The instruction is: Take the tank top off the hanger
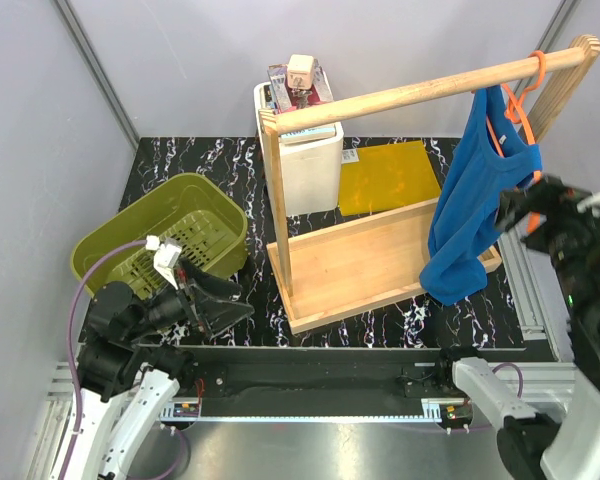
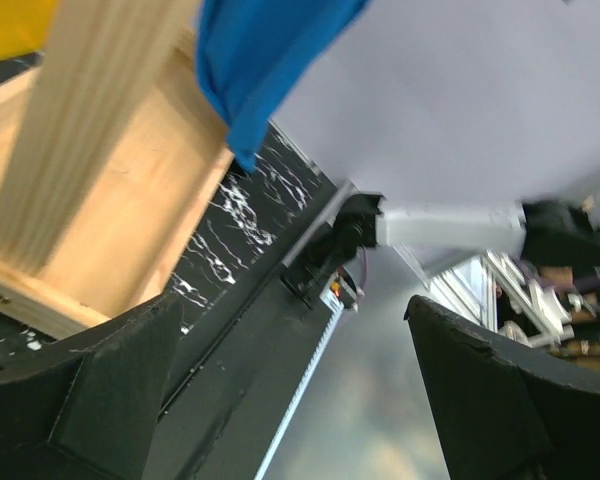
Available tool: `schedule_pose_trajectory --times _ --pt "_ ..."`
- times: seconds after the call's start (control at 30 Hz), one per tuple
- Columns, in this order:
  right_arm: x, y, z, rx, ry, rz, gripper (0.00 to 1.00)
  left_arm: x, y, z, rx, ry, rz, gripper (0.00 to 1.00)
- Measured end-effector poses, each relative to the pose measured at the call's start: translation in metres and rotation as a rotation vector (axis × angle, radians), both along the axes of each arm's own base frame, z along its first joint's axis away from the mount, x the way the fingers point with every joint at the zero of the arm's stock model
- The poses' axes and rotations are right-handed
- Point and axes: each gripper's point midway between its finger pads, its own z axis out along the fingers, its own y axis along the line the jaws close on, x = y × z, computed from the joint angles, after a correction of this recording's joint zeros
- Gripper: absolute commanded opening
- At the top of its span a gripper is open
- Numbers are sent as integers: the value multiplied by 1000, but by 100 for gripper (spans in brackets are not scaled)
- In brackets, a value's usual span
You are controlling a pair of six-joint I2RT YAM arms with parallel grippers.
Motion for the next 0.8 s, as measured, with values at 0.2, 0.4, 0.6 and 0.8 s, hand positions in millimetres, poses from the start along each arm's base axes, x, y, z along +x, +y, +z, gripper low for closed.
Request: schedule_pose_trajectory --times 0.2,0.4,0.6,0.8 --pt "67 -6 0 -108 73 -35 95 -19 -8 5 2 -51 -150 99" --pt "111 -7 -14 -156 137 -45 62 -34 -13 33 -78 -109 -253 99" --pt "124 -7 -19 -167 134 -47 50 -35 -17 53 -173 -129 -285 99" --pt "128 -7 -18 -163 106 -49 30 -29 -33 70 -191 -87 -362 92"
